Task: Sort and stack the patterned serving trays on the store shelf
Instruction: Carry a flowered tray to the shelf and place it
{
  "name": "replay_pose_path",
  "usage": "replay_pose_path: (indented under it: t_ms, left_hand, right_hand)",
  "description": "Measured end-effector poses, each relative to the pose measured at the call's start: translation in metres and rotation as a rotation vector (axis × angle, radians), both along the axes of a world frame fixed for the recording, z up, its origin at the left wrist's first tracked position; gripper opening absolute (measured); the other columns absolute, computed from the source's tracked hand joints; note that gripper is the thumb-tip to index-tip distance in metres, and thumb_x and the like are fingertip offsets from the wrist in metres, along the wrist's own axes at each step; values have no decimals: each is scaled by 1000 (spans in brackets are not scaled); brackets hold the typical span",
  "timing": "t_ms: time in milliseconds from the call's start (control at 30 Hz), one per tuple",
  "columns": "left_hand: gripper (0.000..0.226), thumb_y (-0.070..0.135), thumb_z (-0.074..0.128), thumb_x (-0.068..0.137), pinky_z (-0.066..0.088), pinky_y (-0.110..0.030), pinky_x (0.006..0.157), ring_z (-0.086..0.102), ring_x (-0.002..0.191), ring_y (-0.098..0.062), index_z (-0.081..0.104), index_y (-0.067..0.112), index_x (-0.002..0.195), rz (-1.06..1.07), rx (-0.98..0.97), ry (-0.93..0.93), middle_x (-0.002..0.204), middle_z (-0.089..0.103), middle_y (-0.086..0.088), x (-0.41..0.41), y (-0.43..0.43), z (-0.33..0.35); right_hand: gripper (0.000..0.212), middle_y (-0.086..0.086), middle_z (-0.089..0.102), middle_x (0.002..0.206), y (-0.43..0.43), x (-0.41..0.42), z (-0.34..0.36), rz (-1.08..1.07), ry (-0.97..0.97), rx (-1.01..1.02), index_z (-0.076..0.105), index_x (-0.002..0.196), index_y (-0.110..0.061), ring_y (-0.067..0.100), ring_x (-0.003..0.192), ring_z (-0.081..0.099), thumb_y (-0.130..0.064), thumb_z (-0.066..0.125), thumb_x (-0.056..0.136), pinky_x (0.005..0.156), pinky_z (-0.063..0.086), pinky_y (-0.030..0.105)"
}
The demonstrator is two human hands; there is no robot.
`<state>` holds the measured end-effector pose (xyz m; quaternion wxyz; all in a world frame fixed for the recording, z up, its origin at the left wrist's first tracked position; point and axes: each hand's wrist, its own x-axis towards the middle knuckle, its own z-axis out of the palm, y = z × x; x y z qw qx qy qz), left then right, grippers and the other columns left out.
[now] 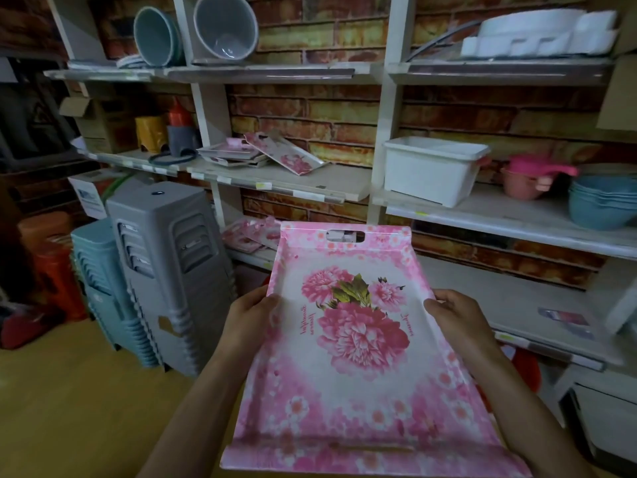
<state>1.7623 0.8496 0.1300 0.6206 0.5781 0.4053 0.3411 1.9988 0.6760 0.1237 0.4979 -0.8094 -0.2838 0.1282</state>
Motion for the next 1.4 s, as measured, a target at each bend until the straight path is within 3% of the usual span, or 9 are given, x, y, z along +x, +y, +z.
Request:
replay_pose_path:
  t_ms: [67, 167, 300, 533, 733, 1000, 1100, 1233, 1400]
  left_hand:
    - [19, 14, 51, 98, 55, -23, 54, 74, 70, -17, 68, 15, 105, -5, 1, 3, 89, 75, -5, 14, 29, -2]
    - [19, 16, 52, 98, 56, -27, 61, 74, 76, -20, 69, 16, 107, -22, -24, 0, 93, 75, -6, 33, 71, -2]
    - [21, 15, 52, 98, 55, -24, 57, 74, 76, -18, 70, 13, 109, -25, -13, -1, 96, 75, -8, 52, 127, 0]
    - [24, 18, 51, 98, 57, -27, 62, 74, 82, -21, 69, 12, 115, -4, -3, -5, 99, 75, -6, 69, 202, 10]
    - [25, 17, 51, 98, 59, -37, 75, 74, 83, -25, 67, 11, 117, 36, -19, 0, 99, 75, -9, 91, 255, 7]
    - [24, 15, 50, 98, 55, -22, 55, 74, 76, -18, 67, 12, 115, 70, 10, 35, 97, 74, -7, 158, 327, 9]
    - [27, 14, 50, 98, 55, -20, 54, 74, 78, -18, 66, 13, 119, 64, 22, 35, 99, 74, -6, 190, 357, 13]
    - [27, 12, 50, 96, 54, -24, 65, 73, 84, -17, 70, 19, 114, 71, 58, 27, 101, 74, -3, 229, 393, 16]
    - [28, 9, 50, 95, 52, -16, 55, 73, 75, -10, 71, 21, 110, 61, 58, 7, 93, 75, 1, 263, 422, 17]
  right_hand:
    - [20, 25, 66, 91, 24, 11, 1, -7, 4, -4, 67, 95, -6, 43, 82, 65, -22, 56, 93, 66, 52, 42]
    - [15, 13, 71, 86, 64, 29, 4, -34, 6, -4, 69, 94, -18, 32, 79, 68, -24, 56, 93, 75, 55, 48]
    - [15, 3, 72, 87, 116, 49, 9, -41, 9, 4, 70, 100, -20, 23, 77, 70, -25, 57, 92, 72, 55, 40]
    - [12, 4, 72, 88, 194, 69, 10, -28, 20, 24, 69, 98, -19, 24, 80, 69, -23, 59, 92, 80, 54, 43]
    - [12, 5, 72, 88, 256, 97, 11, 23, 23, 38, 69, 98, -19, 22, 78, 68, -22, 58, 93, 73, 52, 35]
    - [18, 8, 72, 80, 336, 169, 7, 93, 3, 26, 71, 87, -19, 25, 72, 70, -22, 55, 93, 66, 53, 39]
    - [15, 2, 70, 81, 366, 202, 13, 95, -15, 34, 70, 92, -19, 19, 72, 67, -22, 55, 94, 62, 47, 32]
    - [14, 13, 70, 85, 400, 241, 19, 102, -10, 29, 70, 93, -18, 29, 78, 67, -23, 56, 92, 66, 48, 35]
    - [14, 9, 71, 88, 427, 276, 21, 90, 5, 41, 69, 94, -20, 26, 79, 68, -25, 57, 91, 72, 52, 38]
